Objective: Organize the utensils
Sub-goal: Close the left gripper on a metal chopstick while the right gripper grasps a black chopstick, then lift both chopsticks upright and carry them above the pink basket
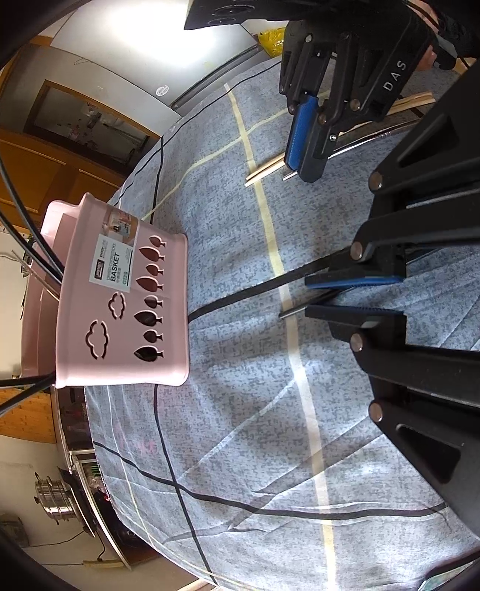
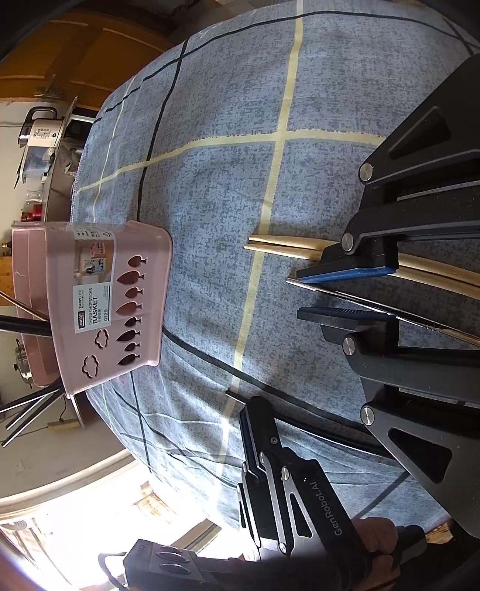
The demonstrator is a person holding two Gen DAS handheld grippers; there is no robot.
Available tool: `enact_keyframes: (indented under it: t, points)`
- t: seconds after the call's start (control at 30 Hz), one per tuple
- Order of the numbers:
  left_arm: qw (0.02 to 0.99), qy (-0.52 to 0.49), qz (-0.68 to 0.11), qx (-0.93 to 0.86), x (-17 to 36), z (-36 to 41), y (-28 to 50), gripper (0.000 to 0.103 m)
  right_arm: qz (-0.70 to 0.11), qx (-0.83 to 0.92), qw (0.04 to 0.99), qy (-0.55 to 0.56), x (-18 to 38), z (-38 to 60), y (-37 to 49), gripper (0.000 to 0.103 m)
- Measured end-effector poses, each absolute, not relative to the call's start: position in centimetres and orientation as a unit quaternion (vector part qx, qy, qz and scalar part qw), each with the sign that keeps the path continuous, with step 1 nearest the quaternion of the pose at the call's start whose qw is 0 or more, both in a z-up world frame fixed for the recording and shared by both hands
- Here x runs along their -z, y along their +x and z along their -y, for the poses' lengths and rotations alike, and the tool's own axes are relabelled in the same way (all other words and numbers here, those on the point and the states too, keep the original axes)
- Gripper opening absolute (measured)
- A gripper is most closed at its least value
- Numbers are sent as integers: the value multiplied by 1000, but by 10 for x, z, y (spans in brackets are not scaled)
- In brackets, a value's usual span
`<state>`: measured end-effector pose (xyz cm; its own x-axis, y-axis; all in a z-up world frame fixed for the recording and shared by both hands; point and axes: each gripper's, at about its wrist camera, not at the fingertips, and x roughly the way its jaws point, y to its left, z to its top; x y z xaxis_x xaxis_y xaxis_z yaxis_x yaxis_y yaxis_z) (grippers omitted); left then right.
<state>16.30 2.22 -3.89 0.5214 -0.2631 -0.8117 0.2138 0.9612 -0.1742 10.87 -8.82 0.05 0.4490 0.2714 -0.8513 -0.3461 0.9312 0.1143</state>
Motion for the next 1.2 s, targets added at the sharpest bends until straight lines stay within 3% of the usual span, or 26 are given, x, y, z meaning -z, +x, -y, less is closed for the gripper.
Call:
enact_keyframes:
  t: [0.07, 0.13, 0.47, 1.2]
  points:
    - [872, -19, -471, 132, 38, -18, 165, 9, -492, -178, 851, -44, 0, 85, 109, 13]
    - [872, -14, -473, 130, 37, -14, 167, 9, -492, -174, 852, -48, 0, 83, 110, 5]
    - [873, -22, -469, 132, 29, -13, 171, 7, -482, -200, 853, -15, -13, 83, 110, 3]
    - [935, -35, -319, 150, -112, -47, 140, 5, -332, -226, 916, 24, -134, 114, 92, 3]
